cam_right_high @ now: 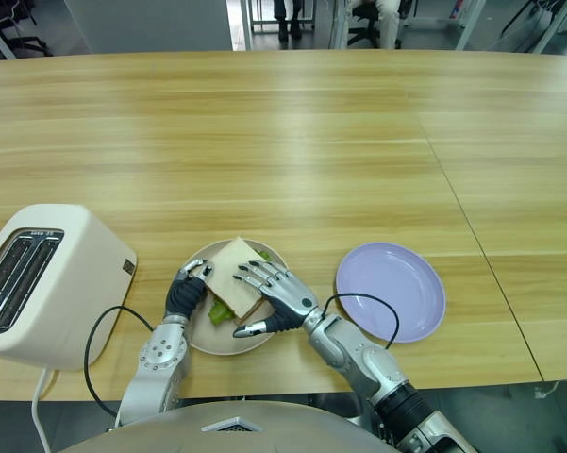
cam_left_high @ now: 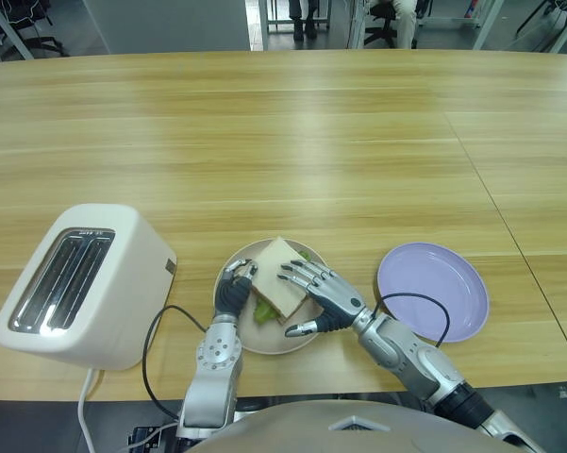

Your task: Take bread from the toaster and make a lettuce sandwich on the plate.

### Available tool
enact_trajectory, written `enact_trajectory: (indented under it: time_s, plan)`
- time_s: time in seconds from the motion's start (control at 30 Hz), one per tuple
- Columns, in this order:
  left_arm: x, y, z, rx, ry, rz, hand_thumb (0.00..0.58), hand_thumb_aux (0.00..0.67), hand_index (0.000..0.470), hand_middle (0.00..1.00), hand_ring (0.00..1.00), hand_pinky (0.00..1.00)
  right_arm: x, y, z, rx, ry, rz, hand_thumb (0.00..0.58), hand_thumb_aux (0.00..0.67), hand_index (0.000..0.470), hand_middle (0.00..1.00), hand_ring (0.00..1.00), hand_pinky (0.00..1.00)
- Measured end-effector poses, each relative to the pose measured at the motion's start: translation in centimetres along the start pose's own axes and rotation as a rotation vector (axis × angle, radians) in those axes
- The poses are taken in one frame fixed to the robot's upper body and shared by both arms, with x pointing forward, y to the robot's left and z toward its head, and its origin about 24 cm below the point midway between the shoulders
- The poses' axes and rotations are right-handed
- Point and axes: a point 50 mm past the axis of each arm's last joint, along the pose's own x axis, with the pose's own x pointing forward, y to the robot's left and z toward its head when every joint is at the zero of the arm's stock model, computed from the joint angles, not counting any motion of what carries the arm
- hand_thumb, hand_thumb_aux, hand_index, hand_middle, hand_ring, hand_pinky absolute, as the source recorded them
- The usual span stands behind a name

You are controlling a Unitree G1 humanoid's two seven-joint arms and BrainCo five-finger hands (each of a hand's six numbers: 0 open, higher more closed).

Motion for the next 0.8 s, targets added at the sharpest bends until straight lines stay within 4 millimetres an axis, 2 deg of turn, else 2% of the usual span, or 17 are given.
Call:
enact_trajectory:
  time_s: [0.03, 0.07, 0.1, 0.33, 0.5, 0.67, 0.8]
  plan:
    - [0.0, 0.0, 0.0, 0.006, -0.001, 0.003, 0.1, 0.06, 0.041, 0.0, 0.0, 0.0, 0.0, 0.0, 0.0, 0.001, 0.0, 0.0, 0.0, 0.0, 0.0, 0.0, 0.0, 0.0]
    - [0.0, 0.1, 0.0, 0.013, -0.003, 0.005, 0.1, 0.06, 0.041, 0.0, 0.0, 0.0, 0.0, 0.0, 0.0, 0.001, 0.002, 0.001, 0.0, 0.0, 0.0, 0.0, 0.0, 0.0]
    - [0.0, 0.2, 0.1, 0.014, -0.009, 0.013, 0.0, 0.0, 0.0, 0.0, 0.0, 0.0, 0.0, 0.0, -0.1, 0.001, 0.009, 0.002, 0.0, 0.0, 0.0, 0.0, 0.0, 0.0]
    - [0.0, 1.8, 3.0, 0.011, -0.189, 0.128, 0.0, 0.0, 0.0, 0.0, 0.0, 0.0, -0.1, -0.1, -0.3, 0.005, 0.018, 0.001, 0.0, 0.0, 0.0, 0.0, 0.0, 0.0]
    - [-0.4, 2.5, 4.4, 0.074, -0.307, 0.19, 0.0, 0.0, 0.0, 0.0, 0.0, 0.0, -0.1, -0.1, -0.4, 0.011, 0.021, 0.002, 0.0, 0.0, 0.0, 0.0, 0.0, 0.0]
    - [-0.6, 3.1, 5.2, 0.106, -0.372, 0.235, 0.0, 0.0, 0.0, 0.0, 0.0, 0.0, 0.0, -0.2, -0.4, 0.012, 0.023, 0.003, 0.0, 0.0, 0.0, 0.0, 0.0, 0.0]
    - [-1.7, 3.1, 6.1, 0.116, -0.445, 0.219, 0.0, 0.0, 0.0, 0.0, 0.0, 0.0, 0.0, -0.3, -0.5, 0.036, 0.033, -0.004, 0.0, 0.0, 0.0, 0.0, 0.0, 0.0]
